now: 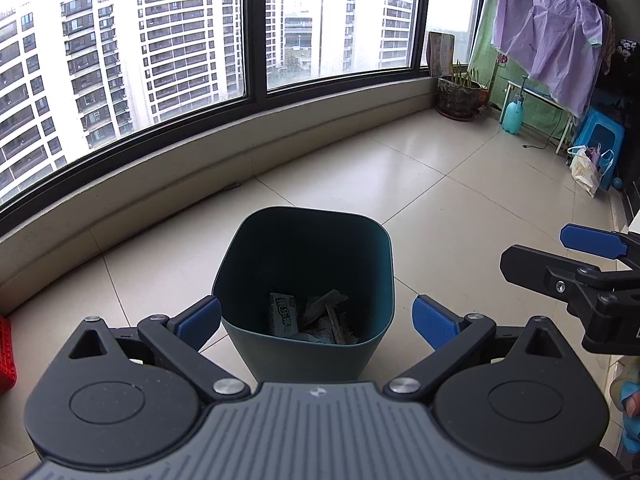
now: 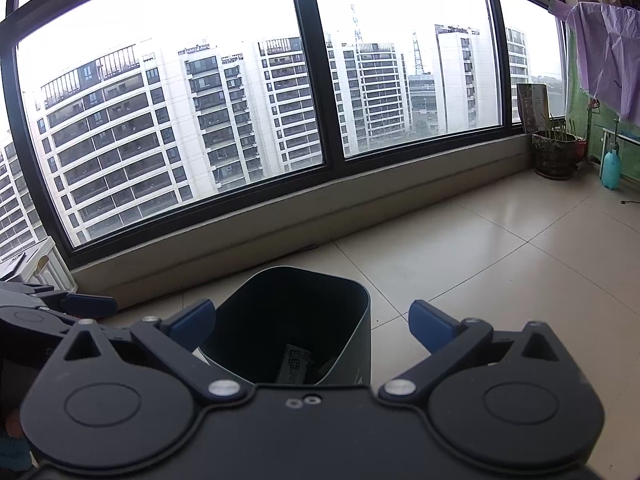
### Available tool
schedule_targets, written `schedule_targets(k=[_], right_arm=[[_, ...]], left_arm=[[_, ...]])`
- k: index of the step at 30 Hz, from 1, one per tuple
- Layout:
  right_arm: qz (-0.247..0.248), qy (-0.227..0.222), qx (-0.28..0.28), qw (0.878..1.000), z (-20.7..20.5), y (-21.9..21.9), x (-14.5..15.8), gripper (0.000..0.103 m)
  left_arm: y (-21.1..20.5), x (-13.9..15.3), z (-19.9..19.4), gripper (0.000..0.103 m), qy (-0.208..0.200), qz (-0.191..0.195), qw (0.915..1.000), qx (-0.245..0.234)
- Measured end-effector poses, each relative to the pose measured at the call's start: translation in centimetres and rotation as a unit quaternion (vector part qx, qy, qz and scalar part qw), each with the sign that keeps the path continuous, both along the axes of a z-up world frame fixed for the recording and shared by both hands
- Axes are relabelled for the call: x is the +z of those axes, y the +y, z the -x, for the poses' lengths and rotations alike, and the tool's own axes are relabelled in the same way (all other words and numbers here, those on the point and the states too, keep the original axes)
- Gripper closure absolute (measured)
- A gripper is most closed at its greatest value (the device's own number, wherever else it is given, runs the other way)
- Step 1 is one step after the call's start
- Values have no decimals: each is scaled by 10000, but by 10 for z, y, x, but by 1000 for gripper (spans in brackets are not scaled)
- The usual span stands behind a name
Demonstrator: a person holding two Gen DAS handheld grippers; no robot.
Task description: Collect trash
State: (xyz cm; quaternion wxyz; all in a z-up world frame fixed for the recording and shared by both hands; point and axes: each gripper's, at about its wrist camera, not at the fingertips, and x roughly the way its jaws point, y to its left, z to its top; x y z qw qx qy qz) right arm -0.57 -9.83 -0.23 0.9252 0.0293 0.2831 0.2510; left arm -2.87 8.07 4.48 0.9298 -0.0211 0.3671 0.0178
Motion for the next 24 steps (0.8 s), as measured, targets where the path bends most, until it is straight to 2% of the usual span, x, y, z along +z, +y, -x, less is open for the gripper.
schedule_targets(k=[16, 24], right_arm=[[141, 125, -81, 9998, 2, -1, -5, 0], [42, 268, -78, 9996, 0, -2, -6, 0]], left_arm=[[4, 0, 0, 1, -50, 141, 9999, -4], [2, -2, -4, 1, 16, 161, 9999, 11]])
